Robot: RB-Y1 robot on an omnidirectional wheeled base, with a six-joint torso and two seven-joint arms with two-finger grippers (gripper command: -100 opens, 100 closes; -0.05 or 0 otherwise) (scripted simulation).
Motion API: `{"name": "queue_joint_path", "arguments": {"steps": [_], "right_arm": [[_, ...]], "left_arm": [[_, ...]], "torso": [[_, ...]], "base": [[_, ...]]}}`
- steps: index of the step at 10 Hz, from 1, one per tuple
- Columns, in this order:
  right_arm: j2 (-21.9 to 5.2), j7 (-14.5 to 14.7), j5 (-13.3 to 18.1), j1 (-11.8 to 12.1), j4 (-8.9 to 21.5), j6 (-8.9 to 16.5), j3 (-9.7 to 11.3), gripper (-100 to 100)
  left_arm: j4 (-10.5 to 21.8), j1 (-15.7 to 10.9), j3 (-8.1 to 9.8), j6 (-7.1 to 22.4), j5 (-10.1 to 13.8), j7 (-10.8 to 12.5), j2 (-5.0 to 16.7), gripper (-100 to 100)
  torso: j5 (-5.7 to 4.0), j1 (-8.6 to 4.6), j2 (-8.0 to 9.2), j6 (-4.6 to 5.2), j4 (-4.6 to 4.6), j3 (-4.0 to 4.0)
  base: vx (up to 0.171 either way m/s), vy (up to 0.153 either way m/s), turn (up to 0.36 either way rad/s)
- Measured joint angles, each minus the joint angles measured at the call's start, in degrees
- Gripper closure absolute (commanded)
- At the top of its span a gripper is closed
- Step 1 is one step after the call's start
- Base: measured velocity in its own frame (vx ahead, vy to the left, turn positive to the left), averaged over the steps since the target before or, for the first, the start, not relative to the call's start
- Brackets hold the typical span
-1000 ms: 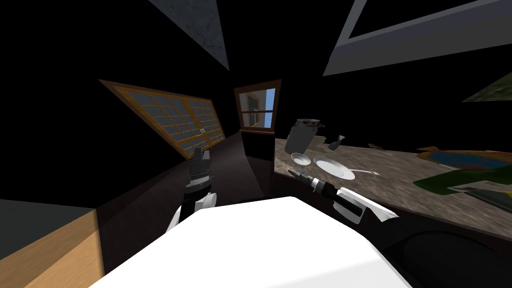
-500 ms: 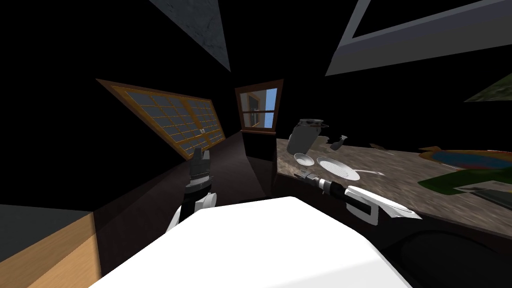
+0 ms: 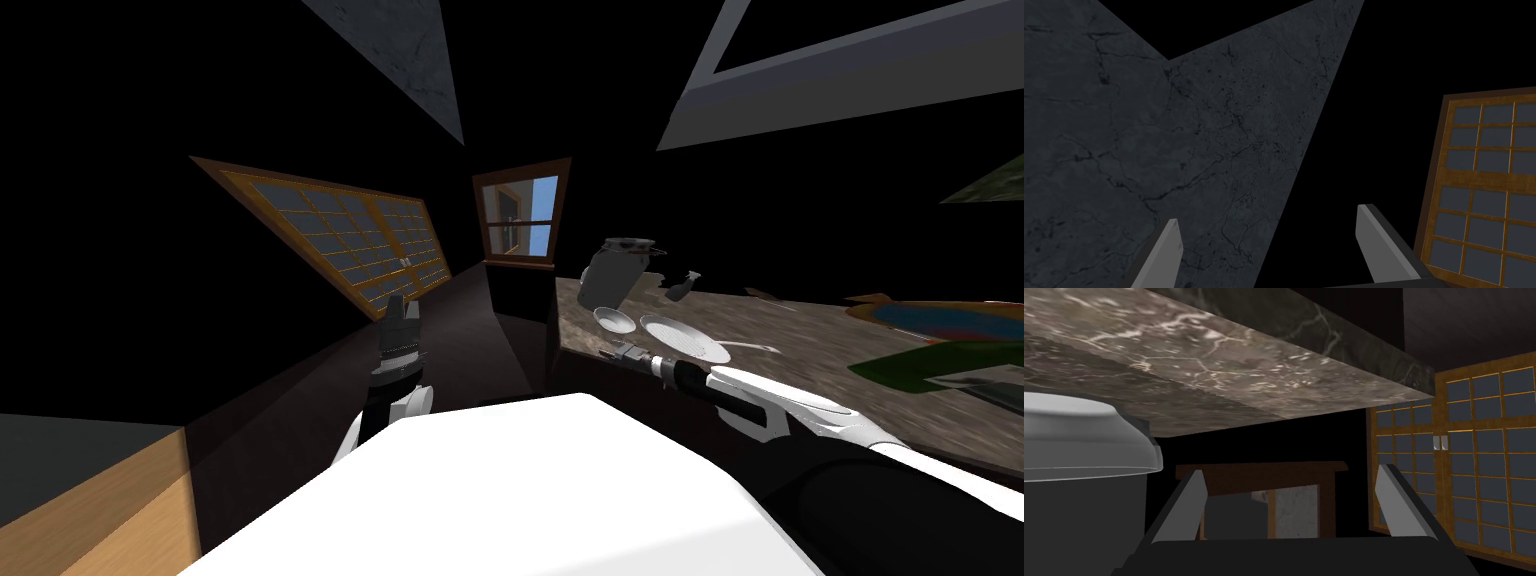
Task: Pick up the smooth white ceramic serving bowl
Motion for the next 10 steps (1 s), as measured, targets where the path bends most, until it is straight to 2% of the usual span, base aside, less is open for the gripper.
{"name": "queue_joint_path", "arguments": {"steps": [5,6,8,10], "right_arm": [[-7.34,1.35,2.24,1.10,3.57,2.11,0.31,-100],[-9.13,1.70,2.57,2.57,4.04,2.41,-0.57,-100],[-12.19,2.17,3.20,3.80,5.15,2.99,-1.07,-100],[-16.01,2.83,4.79,2.55,8.72,3.59,1.09,-100]], "left_arm": [[0.00,0.00,0.00,0.00,0.00,0.00,0.00,0],[0.00,0.00,0.00,0.00,0.00,0.00,0.00,0],[0.00,0.00,0.00,0.00,0.00,0.00,0.00,0],[0.00,0.01,0.00,0.00,0.00,0.00,0.00,0]], "torso": [[-0.01,-0.06,-0.03,-0.01,-0.01,-0.02],[0.00,-0.02,-0.07,-0.01,-0.02,-0.04],[-0.01,-0.07,-0.08,-0.01,-0.02,-0.05],[0.00,0.00,-0.26,-0.03,-0.06,-0.15]], "base": [[0.051,0.068,0.005],[0.049,0.058,-0.001],[0.074,0.067,0.017],[0.090,0.071,0.015]]}}
